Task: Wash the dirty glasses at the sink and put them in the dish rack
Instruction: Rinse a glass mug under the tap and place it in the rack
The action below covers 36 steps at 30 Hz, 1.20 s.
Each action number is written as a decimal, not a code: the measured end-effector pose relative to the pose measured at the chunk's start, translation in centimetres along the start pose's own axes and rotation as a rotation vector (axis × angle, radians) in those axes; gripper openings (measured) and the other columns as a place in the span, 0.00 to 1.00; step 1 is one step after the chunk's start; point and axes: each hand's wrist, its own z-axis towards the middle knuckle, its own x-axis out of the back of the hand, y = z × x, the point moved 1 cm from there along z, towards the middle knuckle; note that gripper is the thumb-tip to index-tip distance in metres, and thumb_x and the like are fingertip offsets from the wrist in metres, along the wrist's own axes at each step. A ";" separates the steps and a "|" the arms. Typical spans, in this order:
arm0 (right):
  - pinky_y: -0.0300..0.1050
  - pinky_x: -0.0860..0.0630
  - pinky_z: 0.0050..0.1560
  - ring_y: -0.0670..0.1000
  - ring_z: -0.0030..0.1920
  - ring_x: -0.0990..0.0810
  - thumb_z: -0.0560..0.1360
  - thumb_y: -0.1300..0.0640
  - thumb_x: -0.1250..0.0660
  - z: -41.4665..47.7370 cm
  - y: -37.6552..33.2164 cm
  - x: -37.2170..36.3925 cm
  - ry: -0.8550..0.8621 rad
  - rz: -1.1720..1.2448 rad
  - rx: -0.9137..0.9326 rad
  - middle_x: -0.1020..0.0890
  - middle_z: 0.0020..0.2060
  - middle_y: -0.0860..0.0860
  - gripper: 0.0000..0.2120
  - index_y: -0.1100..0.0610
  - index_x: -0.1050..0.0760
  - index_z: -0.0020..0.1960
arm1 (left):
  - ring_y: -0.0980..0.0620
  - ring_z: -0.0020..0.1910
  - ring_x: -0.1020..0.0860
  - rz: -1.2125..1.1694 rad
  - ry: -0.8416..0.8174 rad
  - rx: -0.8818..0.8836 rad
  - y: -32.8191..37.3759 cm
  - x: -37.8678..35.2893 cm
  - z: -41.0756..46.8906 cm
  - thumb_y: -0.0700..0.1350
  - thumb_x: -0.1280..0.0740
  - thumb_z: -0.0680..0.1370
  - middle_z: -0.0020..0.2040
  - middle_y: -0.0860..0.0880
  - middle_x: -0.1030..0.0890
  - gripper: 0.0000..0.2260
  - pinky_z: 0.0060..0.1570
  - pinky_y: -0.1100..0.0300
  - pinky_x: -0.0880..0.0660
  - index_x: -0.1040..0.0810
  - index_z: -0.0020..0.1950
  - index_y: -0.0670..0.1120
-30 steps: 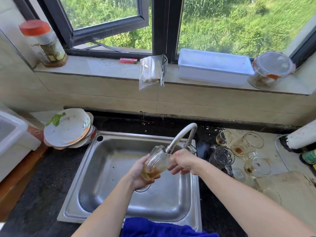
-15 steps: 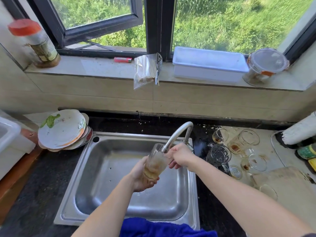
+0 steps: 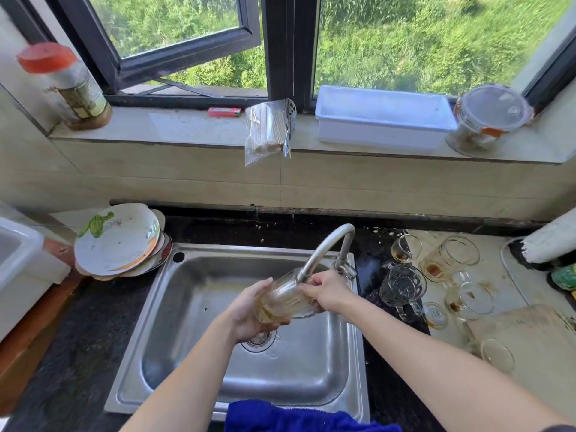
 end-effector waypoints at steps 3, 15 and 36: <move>0.46 0.20 0.36 0.51 0.34 0.24 0.77 0.57 0.31 0.4 1.4 -0.4 -0.034 0.162 -0.080 0.23 0.32 0.53 0.10 0.58 0.24 0.38 | 0.48 0.32 0.22 0.174 0.119 -0.175 1.0 -0.6 -0.9 0.56 0.34 0.76 0.45 0.44 0.20 0.17 0.26 0.62 0.32 0.22 0.56 0.43; 0.38 0.21 0.28 0.57 0.42 0.16 0.79 0.48 0.35 0.0 2.6 -1.5 -0.361 0.918 -0.459 0.19 0.54 0.64 0.18 0.60 0.25 0.62 | 0.65 0.55 0.26 1.016 0.278 -0.871 3.7 -1.9 -3.9 0.42 0.23 0.69 0.53 0.57 0.22 0.16 0.55 0.75 0.34 0.24 0.54 0.51; 0.28 0.34 0.46 0.37 0.38 0.28 0.76 0.61 0.33 -0.1 2.2 1.9 0.347 -0.302 0.557 0.23 0.39 0.39 0.07 0.56 0.19 0.52 | 0.47 0.31 0.22 0.012 0.087 0.008 2.2 -1.9 4.9 0.53 0.29 0.71 0.37 0.45 0.20 0.13 0.32 0.59 0.28 0.22 0.48 0.46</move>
